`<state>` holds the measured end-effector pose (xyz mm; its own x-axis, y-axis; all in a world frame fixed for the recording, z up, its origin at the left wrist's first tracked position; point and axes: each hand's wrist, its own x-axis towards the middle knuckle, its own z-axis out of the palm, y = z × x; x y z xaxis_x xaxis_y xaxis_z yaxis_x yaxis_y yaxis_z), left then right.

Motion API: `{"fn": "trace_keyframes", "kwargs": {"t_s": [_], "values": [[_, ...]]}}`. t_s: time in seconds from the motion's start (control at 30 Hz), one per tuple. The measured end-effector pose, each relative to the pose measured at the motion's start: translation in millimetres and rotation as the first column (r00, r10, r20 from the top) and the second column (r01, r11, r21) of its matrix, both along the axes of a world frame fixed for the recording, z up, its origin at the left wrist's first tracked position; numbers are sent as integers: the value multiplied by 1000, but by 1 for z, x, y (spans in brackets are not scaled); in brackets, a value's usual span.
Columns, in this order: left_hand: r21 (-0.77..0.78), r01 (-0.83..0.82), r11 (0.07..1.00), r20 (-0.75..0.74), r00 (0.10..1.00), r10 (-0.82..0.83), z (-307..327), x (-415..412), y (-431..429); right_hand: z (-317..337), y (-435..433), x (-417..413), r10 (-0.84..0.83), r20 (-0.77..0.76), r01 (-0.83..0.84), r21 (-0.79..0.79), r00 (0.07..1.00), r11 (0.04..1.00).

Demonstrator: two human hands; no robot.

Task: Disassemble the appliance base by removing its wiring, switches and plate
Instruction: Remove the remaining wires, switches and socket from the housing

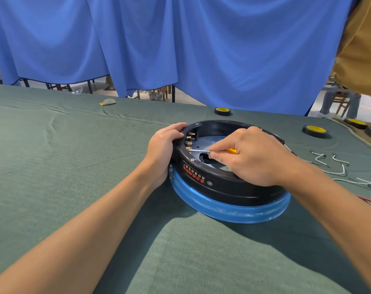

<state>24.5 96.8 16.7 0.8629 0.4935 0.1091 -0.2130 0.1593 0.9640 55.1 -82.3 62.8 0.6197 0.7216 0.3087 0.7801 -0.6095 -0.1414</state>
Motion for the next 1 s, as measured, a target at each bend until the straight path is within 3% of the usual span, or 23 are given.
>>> {"fn": "trace_keyframes", "kwargs": {"t_s": [0.23,0.3,0.37,0.43,0.53,0.73,1.0], "values": [[58,-25,998,17,1000,24,-1,2,-2,2,1,-5,-27,-5,27,-6,1000,1000],[73,-25,997,30,999,23,-1,3,1,-1,-3,-11,-79,149,74,36,986,997],[76,-24,997,26,999,23,-1,2,5,-6,-10,-17,-214,347,179,132,913,975],[88,-22,996,15,1000,21,-2,2,8,-11,-20,-25,-359,428,291,218,829,932],[106,-39,994,21,999,37,-2,4,6,-22,-29,-33,-463,385,362,307,799,880],[200,-77,977,24,997,73,-6,8,4,-28,-24,-16,-510,371,319,466,776,825],[283,-201,938,47,980,195,-13,3,10,-26,-21,22,-577,290,473,357,763,805]]}}
